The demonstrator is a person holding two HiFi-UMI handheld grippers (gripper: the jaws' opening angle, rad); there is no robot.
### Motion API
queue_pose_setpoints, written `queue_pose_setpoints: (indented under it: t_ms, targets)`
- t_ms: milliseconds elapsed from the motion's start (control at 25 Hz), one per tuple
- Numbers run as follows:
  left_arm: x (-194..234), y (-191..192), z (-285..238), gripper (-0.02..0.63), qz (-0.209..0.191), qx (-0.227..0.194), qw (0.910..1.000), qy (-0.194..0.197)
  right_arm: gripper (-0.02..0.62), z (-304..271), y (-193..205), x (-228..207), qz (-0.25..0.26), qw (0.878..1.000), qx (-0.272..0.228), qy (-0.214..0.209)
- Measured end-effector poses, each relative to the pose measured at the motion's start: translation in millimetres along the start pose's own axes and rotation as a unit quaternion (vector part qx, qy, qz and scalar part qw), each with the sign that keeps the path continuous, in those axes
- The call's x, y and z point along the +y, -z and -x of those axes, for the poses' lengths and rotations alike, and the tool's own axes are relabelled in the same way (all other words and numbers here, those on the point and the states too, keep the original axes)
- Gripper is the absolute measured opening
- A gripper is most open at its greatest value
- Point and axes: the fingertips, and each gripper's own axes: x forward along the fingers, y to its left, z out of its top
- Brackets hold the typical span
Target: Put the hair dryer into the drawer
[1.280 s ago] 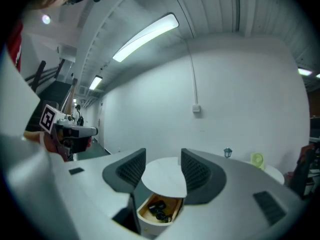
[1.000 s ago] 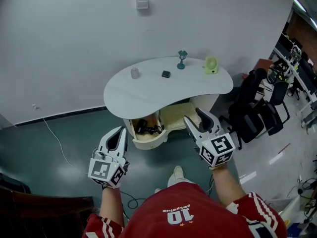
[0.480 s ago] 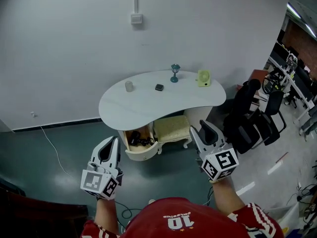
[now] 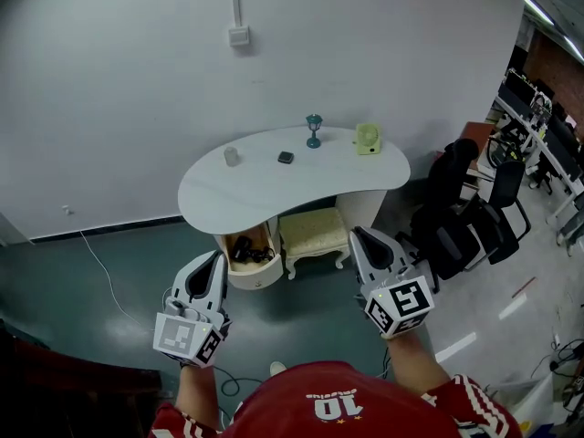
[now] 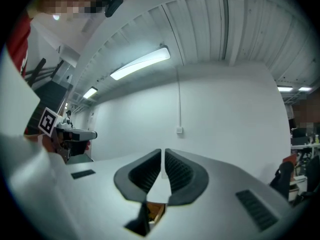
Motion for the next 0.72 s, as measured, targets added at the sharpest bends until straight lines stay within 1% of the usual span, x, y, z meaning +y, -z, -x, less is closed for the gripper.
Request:
queue_pose_setpoints:
  t_ms: [160,240,560,720]
  targets:
    - [-16,-5,1,0.006,-0.002,-0.003,1.0000,-0.003,0.006,14,-5,-9,0.000,1.000,-0.006,0.001]
    - [-22,-6,2,0.006,-0.006,-0.004,1.0000,-0.006,0.006,19,-7,-13,0.000,1.000,-0.009,0.002]
    - [-35,-7,8,0.006,-0.003,-0.006,0.9999,-0.013,0.003,32,-9,-19,0.004,1.000,-0.015,0.005]
    - [-39,-8,8,0.006,-0.011,-0.005,0.9999,-0.012,0.002,35,-10,-19,0.006,1.000,-0.015,0.005]
